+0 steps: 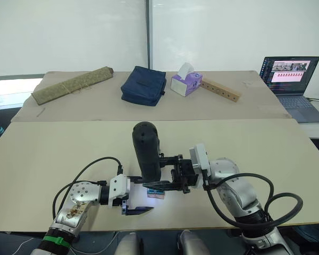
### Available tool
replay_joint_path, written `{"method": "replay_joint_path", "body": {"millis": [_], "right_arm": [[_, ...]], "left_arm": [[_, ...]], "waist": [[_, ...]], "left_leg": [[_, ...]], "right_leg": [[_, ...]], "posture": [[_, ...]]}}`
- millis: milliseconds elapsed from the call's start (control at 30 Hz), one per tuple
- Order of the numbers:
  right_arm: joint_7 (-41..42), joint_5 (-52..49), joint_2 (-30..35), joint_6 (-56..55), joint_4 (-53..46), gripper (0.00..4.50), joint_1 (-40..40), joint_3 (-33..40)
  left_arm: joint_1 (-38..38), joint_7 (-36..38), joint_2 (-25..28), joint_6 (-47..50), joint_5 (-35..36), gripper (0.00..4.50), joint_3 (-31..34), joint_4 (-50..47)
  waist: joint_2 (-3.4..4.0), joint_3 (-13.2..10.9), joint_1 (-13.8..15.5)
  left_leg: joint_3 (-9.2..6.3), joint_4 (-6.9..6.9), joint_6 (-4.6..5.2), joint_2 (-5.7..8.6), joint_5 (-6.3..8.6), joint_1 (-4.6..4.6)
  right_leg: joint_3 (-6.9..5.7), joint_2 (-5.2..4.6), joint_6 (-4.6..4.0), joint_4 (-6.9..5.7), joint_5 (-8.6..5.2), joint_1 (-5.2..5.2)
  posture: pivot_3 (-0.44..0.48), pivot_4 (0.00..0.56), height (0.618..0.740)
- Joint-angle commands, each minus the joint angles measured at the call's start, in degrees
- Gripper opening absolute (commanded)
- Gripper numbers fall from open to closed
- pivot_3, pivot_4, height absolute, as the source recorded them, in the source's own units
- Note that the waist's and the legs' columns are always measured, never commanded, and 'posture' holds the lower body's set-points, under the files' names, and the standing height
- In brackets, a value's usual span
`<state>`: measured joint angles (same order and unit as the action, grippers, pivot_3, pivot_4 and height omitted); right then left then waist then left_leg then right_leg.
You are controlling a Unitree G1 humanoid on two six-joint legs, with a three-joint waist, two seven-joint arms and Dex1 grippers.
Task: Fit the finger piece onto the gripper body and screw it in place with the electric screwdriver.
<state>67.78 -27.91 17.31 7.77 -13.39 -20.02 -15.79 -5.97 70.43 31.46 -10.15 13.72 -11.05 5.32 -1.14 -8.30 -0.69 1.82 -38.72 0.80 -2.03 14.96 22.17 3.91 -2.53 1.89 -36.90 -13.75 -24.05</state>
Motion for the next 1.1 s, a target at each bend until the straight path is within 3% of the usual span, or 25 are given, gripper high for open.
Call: {"method": "replay_joint_path", "body": {"millis": [33, 1100], "right_arm": [[0.3, -0.84, -0.56, -2.37, -1.57, 1.9, -1.69, 0.9], [0.41, 0.22, -0.6, -2.61, 0.21, 1.9, -2.29, 0.36]], "left_arm": [[0.86, -1.14, -0.15, 0.31, -2.06, 4.48, -1.17, 3.77], [0.13, -1.24, -0.4, 1.08, -2.12, 4.48, -1.84, 4.12]], "waist": [[0.04, 0.02, 0.0], [0.16, 0.1, 0.04]], "left_leg": [[0.02, 0.0, 0.0, 0.0, 0.0, 0.0], [0.12, -0.03, 0.0, 0.02, 0.0, 0.0]], "right_leg": [[0.0, 0.0, 0.0, 0.0, 0.0, 0.0], [0.0, 0.0, 0.0, -0.02, 0.0, 0.01]], "posture": [[0.0, 0.15, 0.74], [0.0, 0.15, 0.74]]}}
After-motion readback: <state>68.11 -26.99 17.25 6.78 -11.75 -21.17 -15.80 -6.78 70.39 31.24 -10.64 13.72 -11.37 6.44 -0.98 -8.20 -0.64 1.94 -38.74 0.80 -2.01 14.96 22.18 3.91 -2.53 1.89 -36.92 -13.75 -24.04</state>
